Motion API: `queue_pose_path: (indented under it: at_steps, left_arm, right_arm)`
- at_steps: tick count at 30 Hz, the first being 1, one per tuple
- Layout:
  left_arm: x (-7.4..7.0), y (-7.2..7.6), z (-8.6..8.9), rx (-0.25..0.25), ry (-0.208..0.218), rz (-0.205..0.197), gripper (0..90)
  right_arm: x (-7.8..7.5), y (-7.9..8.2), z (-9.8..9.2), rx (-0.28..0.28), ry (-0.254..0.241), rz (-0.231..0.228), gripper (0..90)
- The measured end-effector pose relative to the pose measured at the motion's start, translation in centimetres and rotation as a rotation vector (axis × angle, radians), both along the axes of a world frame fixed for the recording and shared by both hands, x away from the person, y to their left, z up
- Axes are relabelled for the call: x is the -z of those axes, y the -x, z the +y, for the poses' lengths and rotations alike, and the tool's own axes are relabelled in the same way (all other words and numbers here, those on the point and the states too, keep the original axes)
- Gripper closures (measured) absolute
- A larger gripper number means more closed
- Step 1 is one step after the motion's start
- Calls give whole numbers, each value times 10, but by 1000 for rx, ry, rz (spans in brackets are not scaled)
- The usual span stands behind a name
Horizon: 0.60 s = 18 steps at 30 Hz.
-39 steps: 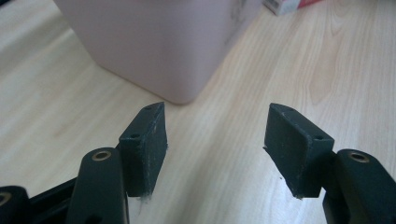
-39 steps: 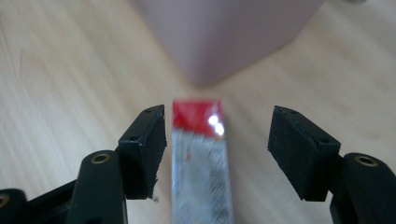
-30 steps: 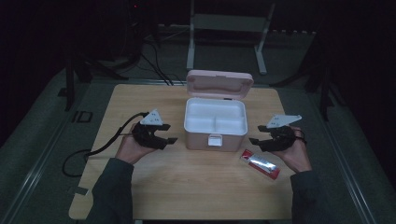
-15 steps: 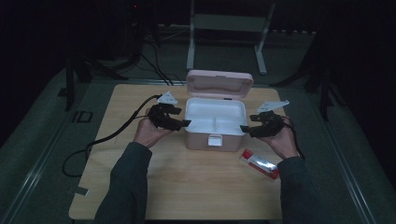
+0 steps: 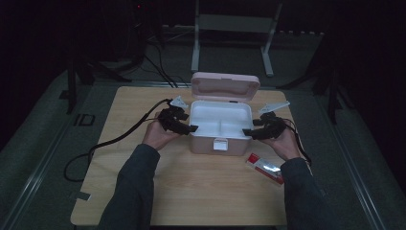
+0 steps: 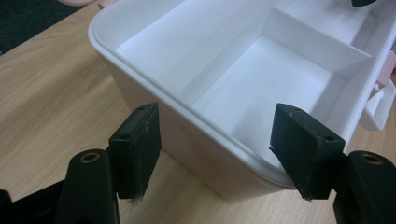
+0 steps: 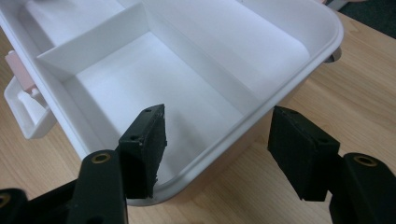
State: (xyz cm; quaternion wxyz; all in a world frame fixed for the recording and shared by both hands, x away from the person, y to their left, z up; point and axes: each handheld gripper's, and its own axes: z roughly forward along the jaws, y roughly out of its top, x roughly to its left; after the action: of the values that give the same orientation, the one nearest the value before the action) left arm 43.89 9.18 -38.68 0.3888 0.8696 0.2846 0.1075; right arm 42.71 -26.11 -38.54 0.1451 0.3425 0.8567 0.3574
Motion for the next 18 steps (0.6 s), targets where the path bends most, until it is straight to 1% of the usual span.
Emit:
queue_pose_path:
  at_steps: [5,7,9,10,11,12,13,15,16,17,18]
  left_arm:
    - [1,4,1,-2,5,0,345]
    - [3,9,7,-5,33,14,346]
    - [4,13,12,-10,52,20,347]
    - [4,16,13,-12,50,20,347]
    - [4,16,13,-12,50,20,347]
    - [4,19,15,-16,50,20,347]
    - [3,26,18,-17,36,23,347]
    - [2,32,21,-18,32,21,346]
    - [2,36,22,-18,28,16,348]
    - [2,36,22,-18,28,16,351]
    - [0,42,24,-18,15,15,356]
  right_arm:
    - [0,2,3,-5,7,0,369]
    - [0,4,4,-11,3,0,369]
    - [1,6,5,-21,-8,1,368]
    - [1,8,6,-26,-15,2,368]
    - [1,9,8,-30,-15,1,368]
    - [1,9,8,-30,-15,1,368]
    - [1,13,12,-40,-3,0,368]
    - [0,17,17,-53,14,-3,369]
    - [0,18,18,-57,18,-3,369]
    - [0,18,18,-57,18,-3,369]
    - [0,21,20,-68,17,-6,369]
